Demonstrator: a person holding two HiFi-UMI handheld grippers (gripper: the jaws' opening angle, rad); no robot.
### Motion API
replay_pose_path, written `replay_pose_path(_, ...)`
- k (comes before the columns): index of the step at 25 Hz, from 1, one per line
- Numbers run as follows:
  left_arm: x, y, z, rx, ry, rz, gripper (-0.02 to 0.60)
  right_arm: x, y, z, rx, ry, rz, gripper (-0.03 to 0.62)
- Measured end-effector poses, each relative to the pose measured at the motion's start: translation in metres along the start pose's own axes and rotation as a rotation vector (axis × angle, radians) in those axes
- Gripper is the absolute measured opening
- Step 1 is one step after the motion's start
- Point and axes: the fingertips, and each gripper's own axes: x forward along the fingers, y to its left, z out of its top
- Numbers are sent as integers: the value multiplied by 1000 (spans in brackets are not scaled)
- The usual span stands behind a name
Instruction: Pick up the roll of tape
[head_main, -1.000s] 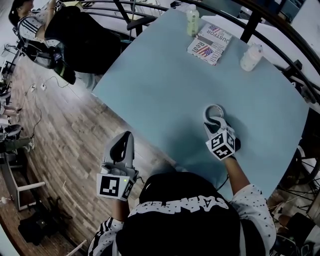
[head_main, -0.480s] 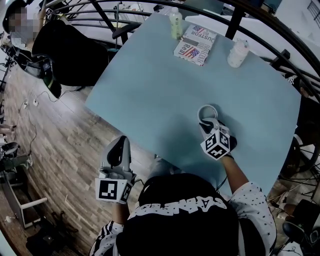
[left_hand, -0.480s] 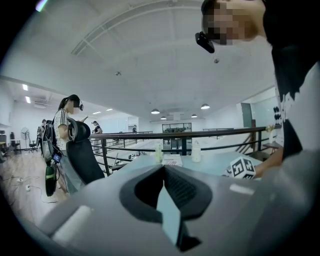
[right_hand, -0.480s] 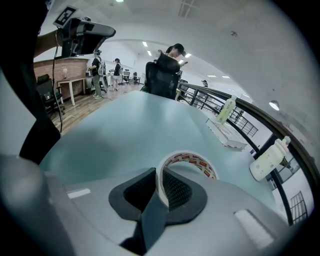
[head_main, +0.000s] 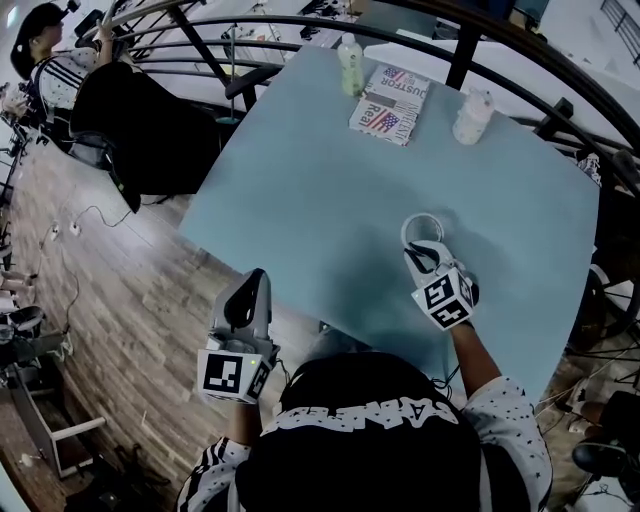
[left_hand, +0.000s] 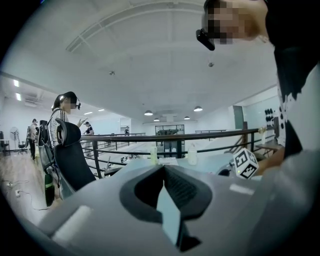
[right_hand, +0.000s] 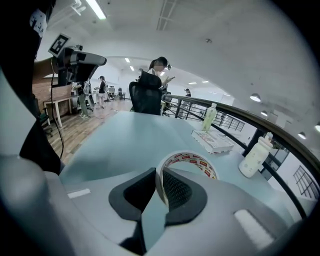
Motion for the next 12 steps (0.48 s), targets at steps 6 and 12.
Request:
replay_pose_path(6,9,-4,6,7,0,-67,0,-18,-3,15,67,-51,-39,51)
replay_pose_path(12,18,-10,14,20,-13,-126,0,-44,-11,26,91,-79,-101,51)
